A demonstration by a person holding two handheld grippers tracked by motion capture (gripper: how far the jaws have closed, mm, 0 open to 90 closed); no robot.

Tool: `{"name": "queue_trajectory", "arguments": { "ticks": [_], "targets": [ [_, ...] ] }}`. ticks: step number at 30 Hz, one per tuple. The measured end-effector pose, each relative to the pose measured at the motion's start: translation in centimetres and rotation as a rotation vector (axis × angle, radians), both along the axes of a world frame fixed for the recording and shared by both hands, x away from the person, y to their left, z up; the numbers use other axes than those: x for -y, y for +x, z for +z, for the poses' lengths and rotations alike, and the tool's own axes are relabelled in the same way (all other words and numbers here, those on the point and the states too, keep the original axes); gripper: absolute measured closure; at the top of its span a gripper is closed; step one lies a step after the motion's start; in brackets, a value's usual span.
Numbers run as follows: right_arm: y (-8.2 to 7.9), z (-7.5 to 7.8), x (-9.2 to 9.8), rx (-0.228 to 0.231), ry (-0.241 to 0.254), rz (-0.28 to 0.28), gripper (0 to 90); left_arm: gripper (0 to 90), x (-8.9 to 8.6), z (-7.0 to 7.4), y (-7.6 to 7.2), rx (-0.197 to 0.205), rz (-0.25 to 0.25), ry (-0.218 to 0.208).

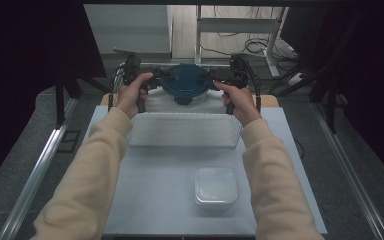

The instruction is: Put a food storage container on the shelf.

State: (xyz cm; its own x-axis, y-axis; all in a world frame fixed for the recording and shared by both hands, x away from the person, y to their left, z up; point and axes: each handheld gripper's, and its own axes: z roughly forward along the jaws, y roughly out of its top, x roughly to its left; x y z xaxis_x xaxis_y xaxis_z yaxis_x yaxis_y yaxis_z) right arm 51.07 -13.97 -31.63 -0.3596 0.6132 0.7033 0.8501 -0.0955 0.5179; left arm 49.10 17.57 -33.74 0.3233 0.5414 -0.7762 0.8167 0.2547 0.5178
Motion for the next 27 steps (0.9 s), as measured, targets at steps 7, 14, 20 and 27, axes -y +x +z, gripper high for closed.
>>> {"name": "queue_trajectory", "arguments": {
  "ticks": [7,14,20,27],
  "targets": [
    [-0.3,-0.1,0.2,0.002,0.012,-0.006,33.8,37.3,0.0,-0.1,-0.3,0.014,0.001,-0.006],
    [-1.7,1.3,0.2,0.128,-0.009,-0.062,17.5,23.6,-0.4,1.1,-1.8,0.134,0.053,0.063],
    [-4.6,3.0,0.6,0.281,-0.126,-0.06,9.1,21.3,-0.8,1.7,-4.7,0.198,0.029,0.12],
    [-8.2,2.5,2.4,0.377,-0.208,-0.003,9.0,21.5,-1.9,0.3,-8.2,0.241,-0.001,0.143]
  ]
}}
